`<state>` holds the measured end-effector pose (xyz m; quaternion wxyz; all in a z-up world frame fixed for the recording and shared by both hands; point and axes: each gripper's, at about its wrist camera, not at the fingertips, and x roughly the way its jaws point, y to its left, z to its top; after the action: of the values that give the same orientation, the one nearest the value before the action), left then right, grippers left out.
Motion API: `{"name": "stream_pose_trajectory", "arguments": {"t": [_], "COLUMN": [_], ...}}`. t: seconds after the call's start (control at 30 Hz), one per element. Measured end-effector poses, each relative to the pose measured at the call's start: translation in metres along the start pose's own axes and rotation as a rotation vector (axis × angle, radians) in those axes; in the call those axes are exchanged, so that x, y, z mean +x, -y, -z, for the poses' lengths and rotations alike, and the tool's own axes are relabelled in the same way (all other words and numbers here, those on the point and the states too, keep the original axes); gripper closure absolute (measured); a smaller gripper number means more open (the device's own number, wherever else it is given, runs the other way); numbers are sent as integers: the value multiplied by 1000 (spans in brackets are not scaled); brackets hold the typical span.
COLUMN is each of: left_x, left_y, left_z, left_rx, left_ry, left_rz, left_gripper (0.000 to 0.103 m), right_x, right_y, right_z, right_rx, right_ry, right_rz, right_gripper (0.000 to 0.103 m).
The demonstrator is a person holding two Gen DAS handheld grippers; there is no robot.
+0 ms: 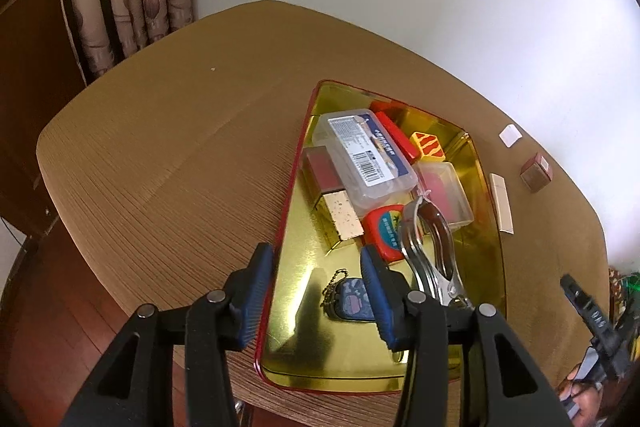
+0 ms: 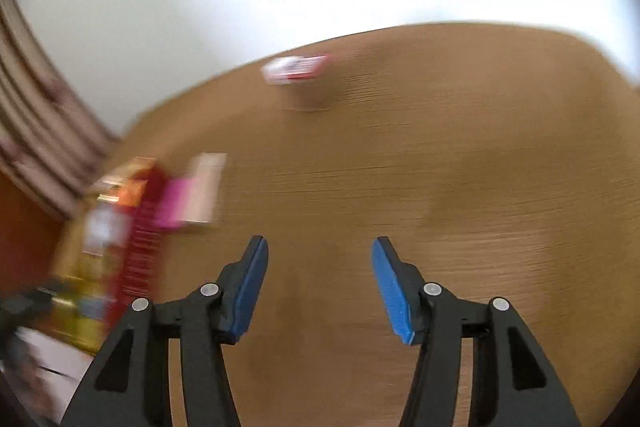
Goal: Organize rigid objects
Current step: 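Grasp the red barcode box with the right gripper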
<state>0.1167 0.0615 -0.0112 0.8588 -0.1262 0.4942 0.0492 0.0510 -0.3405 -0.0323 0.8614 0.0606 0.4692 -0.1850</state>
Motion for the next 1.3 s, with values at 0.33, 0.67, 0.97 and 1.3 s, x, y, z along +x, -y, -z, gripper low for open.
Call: {"name": "stream_pose_trajectory", "arguments": {"t": [0.33, 0.67, 0.97, 1.3], "left_x": [-12, -50, -38, -23], "left_y": [7, 45, 74, 107], "left_z": [-3, -17, -22, -35], "left_rx": [2, 107, 144, 219], "left_ry": [34, 111, 25, -24], "left_rz": [-42, -15, 53, 40], "left_gripper": [55, 55, 55, 55], "right_x": [-1, 23, 79, 134], "right_y": [47, -30, -37, -46], "right_z": [-5, -86, -140, -160], "right_rx": [21, -273, -434, -510], "right_ry": [22, 150, 123, -20], "right_rz": [17, -95, -125, -206], "right_gripper": [37, 3, 3, 58]}}
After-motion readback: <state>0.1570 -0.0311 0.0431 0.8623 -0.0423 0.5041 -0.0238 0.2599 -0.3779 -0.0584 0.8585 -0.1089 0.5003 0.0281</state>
